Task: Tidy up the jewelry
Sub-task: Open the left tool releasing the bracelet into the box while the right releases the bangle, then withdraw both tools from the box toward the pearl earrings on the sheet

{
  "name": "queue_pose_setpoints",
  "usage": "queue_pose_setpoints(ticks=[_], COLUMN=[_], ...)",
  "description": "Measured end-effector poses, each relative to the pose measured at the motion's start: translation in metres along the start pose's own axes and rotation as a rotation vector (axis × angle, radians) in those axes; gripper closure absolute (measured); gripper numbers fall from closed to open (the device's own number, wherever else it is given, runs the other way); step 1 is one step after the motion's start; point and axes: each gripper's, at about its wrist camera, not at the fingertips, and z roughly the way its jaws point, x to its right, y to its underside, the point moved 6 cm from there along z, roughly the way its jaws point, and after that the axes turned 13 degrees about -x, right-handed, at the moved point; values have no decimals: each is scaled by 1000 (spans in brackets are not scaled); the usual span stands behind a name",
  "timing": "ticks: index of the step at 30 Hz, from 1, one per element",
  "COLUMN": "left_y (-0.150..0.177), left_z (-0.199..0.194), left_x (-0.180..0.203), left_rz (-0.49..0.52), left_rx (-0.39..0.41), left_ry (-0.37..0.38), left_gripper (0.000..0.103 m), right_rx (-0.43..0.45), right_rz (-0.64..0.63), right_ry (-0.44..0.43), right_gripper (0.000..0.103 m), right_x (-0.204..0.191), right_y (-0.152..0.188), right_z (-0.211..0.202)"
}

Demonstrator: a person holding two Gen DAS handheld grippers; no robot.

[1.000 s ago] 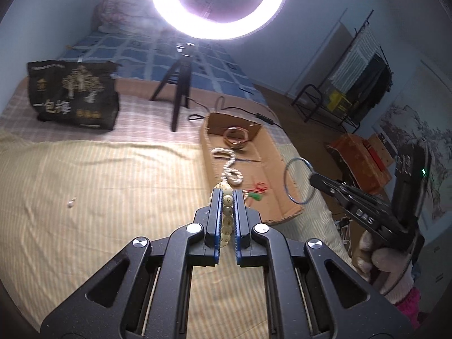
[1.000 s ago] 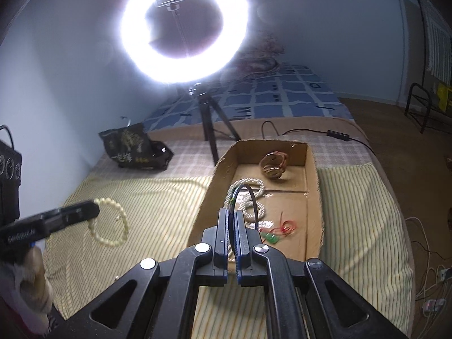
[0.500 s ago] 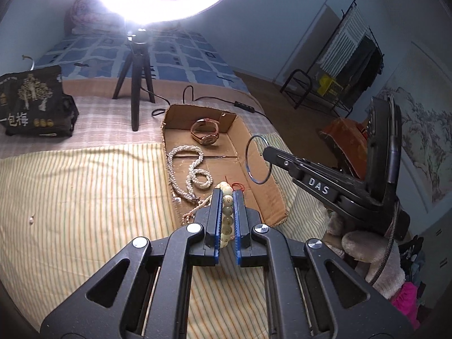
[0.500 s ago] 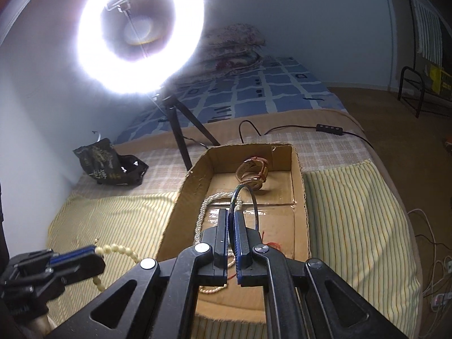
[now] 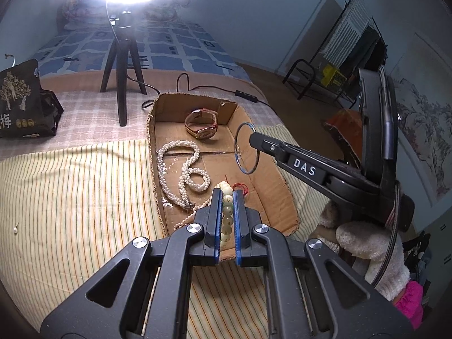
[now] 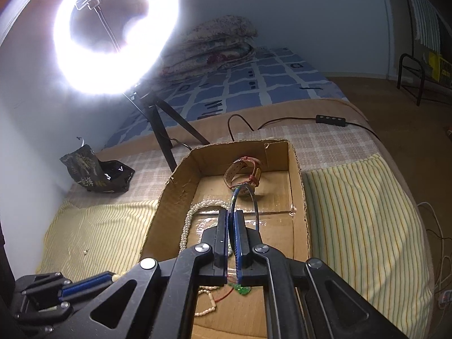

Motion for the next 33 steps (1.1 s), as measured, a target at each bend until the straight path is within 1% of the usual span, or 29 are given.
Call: queue_pose_setpoints(ticks=[11,15,16,17,18,19,20,21,22,23,24,25,26,27,28,29,31,33], left_y=[-1,-2,-1,-1,-1,-1,-1,0,-1,0,0,0,0,0,1,1,1,1], left_z=[9,7,7,7,7,7,7,7,6,5,5,4,4,3,2,2,1,1], left_x=[1,1,2,2,2,2,2,2,3,4,6,7,7,8,8,8,8,7], left_rz=[21,29,30,30,33,35,37,40,44,51,56,62,65,66,66,66,66,63], left_rx=[-2,7,6,4,2,1,3,6,11,18,19,19,20,22,26,28,24,21], left_ry=[-23,-30,-29,-28,-29,-32,-34,-37,-40,-44,-47,-50,-53,-55,-56,-59,-67,-69], left_gripper=[98,98,98,98,94,88,75,65,63,62,62,60,52,42,38,36,36,35], right_rx=[-13,-8,-6,0,8,9,7,6,7,12,22,31,37,41,47,51,56,67], right_rz=[20,21,20,21,20,18,14,9,9,9,10,11,12,13,13,14,17,21], right_ry=[-16,-21,-22,-18,-13,-10,-7,-4,2,17,30,38,45,48,52,57,68,84], right_gripper=[102,95,85,79,72,71,71,65,50,43,31,23,20,16,14,12,3,0], right_x=[7,7,7,6,6,5,4,3,2,1,1,1,1,1,1,1,1,1], right_y=[-2,-3,-3,-3,-3,-4,-4,-4,-4,-4,-5,-5,-6,-6,-7,-8,-8,-9], right_z=[10,10,9,8,7,6,6,6,6,5,3,1,-1,-2,-4,-6,-8,-11])
